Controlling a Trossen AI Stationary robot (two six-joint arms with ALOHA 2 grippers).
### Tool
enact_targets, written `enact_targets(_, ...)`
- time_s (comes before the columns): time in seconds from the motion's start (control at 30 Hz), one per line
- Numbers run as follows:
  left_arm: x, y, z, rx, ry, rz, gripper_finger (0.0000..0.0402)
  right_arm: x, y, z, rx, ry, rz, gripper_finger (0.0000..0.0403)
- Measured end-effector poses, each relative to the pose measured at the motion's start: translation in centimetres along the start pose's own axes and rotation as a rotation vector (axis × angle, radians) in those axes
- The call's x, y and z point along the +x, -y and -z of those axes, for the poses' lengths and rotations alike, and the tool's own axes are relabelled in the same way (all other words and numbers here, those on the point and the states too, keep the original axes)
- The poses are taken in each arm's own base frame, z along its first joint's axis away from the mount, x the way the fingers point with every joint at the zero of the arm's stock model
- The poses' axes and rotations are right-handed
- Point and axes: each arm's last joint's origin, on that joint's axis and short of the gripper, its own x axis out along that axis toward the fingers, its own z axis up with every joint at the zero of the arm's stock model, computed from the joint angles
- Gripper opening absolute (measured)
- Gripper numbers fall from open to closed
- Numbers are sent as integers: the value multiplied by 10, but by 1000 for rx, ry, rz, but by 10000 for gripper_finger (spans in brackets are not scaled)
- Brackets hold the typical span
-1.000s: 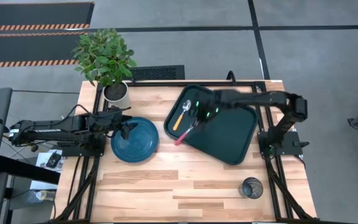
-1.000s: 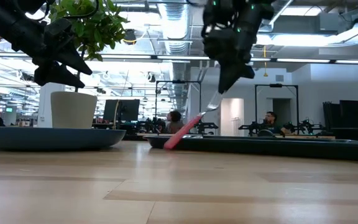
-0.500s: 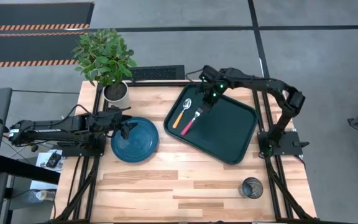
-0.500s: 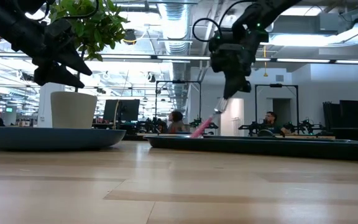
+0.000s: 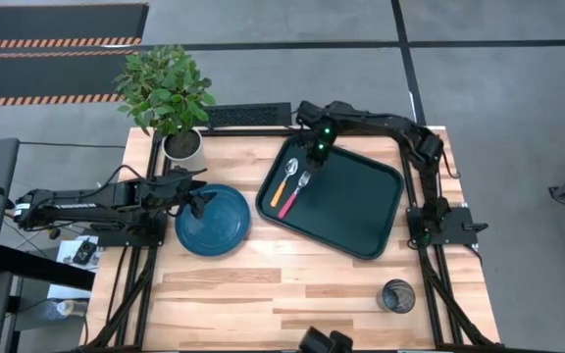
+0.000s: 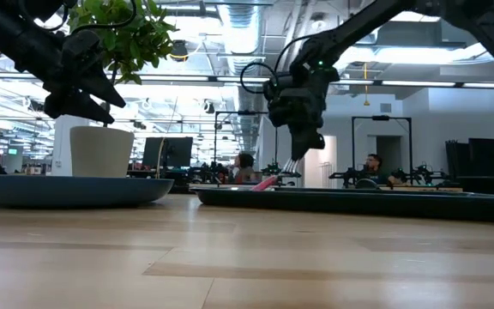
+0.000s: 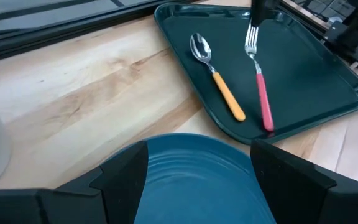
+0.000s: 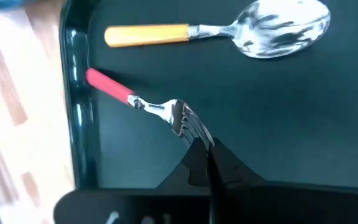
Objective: Pick and place plate/cup/fork/spoon on tray
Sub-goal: Put the pink fork on the black tray to the right of the orange spoon
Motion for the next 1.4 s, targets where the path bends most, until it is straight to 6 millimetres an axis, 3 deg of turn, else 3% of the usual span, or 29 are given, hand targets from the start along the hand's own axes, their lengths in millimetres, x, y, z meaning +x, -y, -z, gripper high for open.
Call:
enact_targets(0.2,0,0,0,22,1,-4,269,-11,16,-4,36,14,72,0)
enact_targets(0.73,0,-1,0,26,14,-23,269,-13,23,0,-30,-35,166,0)
enact_targets(1.13,0,-1,-1,23,38,-47,269,-8,11,1,-141,-84,164,0)
enact_targets(1.4,0,-1,-1,22,38,-47,269,-8,8,-6,-164,-29,179,0)
